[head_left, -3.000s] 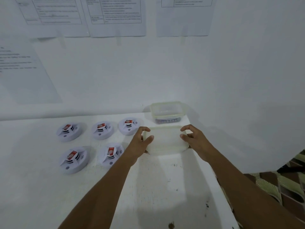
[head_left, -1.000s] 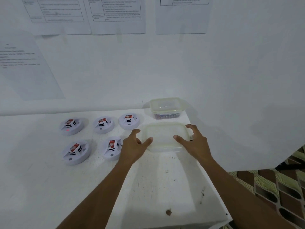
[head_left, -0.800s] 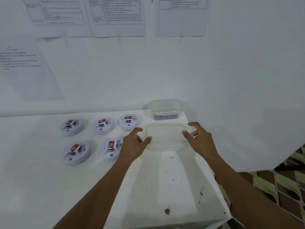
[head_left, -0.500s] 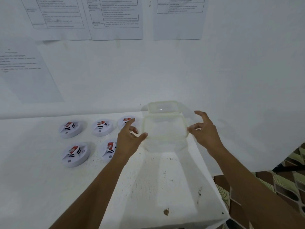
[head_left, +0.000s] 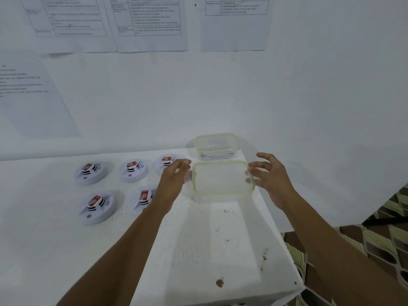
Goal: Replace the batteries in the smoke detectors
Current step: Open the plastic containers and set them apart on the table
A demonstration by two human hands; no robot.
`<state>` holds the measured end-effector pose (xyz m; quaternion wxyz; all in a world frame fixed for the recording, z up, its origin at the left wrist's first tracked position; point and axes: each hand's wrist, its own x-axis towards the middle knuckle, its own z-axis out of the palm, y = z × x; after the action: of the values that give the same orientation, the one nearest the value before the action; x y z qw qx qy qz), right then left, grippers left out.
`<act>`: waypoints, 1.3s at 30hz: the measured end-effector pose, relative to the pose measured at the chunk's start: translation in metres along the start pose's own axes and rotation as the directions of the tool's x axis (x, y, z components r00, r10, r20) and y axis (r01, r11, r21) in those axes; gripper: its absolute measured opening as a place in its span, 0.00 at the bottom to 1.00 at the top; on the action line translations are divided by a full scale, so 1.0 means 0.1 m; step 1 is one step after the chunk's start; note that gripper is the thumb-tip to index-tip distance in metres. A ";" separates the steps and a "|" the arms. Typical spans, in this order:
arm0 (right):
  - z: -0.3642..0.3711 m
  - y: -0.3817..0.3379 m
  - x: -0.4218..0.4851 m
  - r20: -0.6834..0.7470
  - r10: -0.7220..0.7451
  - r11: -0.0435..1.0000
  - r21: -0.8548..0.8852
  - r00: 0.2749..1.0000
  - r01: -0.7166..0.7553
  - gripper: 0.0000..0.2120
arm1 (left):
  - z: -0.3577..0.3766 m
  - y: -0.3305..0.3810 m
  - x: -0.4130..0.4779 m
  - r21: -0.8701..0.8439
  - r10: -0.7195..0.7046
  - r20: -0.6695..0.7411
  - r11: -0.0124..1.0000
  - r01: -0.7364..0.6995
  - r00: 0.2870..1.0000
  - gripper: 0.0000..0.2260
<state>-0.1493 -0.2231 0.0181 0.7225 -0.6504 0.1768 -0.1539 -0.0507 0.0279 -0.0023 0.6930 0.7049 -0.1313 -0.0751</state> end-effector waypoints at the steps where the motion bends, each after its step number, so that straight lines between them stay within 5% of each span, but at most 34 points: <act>1: -0.01 0.05 0.00 -0.007 -0.015 0.998 -0.054 1.000 0.014 0.25 | 0.02 -0.03 -0.01 0.108 0.012 0.026 0.994 -0.015 1.000 0.10; 3: -0.04 0.14 0.01 -0.029 -0.031 0.992 -0.119 0.999 0.027 0.26 | 0.04 -0.08 -0.05 0.262 0.030 0.054 0.964 -0.044 0.998 0.13; 5: -0.09 0.19 0.01 -0.049 -0.039 0.992 -0.123 0.998 0.032 0.25 | 0.05 -0.14 -0.08 0.343 0.036 0.110 0.937 -0.072 0.993 0.27; 10: -0.39 0.16 -0.06 -0.083 -0.063 0.995 -0.084 0.995 0.056 0.24 | 0.04 -0.27 0.00 0.419 -0.124 0.325 0.907 -0.025 0.937 0.48; 17: -0.85 0.05 -0.18 -0.167 -0.058 0.996 -0.070 0.984 0.047 0.25 | 0.06 -0.29 0.13 0.418 -0.061 0.286 0.906 -0.067 0.956 0.44; 22: -0.91 0.16 -0.25 -0.171 -0.033 0.998 -0.056 0.985 0.023 0.25 | -0.17 -0.17 0.17 0.305 0.034 0.107 0.950 -0.065 0.994 0.47; 26: -0.67 0.34 -0.19 -0.121 0.007 0.998 -0.060 0.993 -0.015 0.26 | -0.34 0.06 0.18 0.399 0.115 0.005 0.910 -0.108 0.993 0.48; 31: -0.15 0.61 -0.06 -0.101 0.032 0.995 -0.090 0.994 -0.041 0.23 | -0.22 -0.01 0.00 0.335 0.070 0.171 0.934 -0.125 0.983 0.49; 34: 0.01 0.63 -0.05 -0.111 -0.021 0.969 -0.248 0.994 -0.007 0.19 | -0.09 -0.19 -0.11 0.381 0.045 0.244 0.914 -0.138 0.969 0.51; 39: -0.04 0.58 -0.13 -0.083 -0.012 0.963 -0.270 0.996 -0.011 0.13 | 0.07 -0.33 -0.22 0.340 0.010 0.247 0.936 -0.096 0.969 0.50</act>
<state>-0.1628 -0.2145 -0.0390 0.6188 -0.7360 0.2263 -0.1556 -0.0711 0.0275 -0.0368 0.5377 0.7983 -0.2448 -0.1169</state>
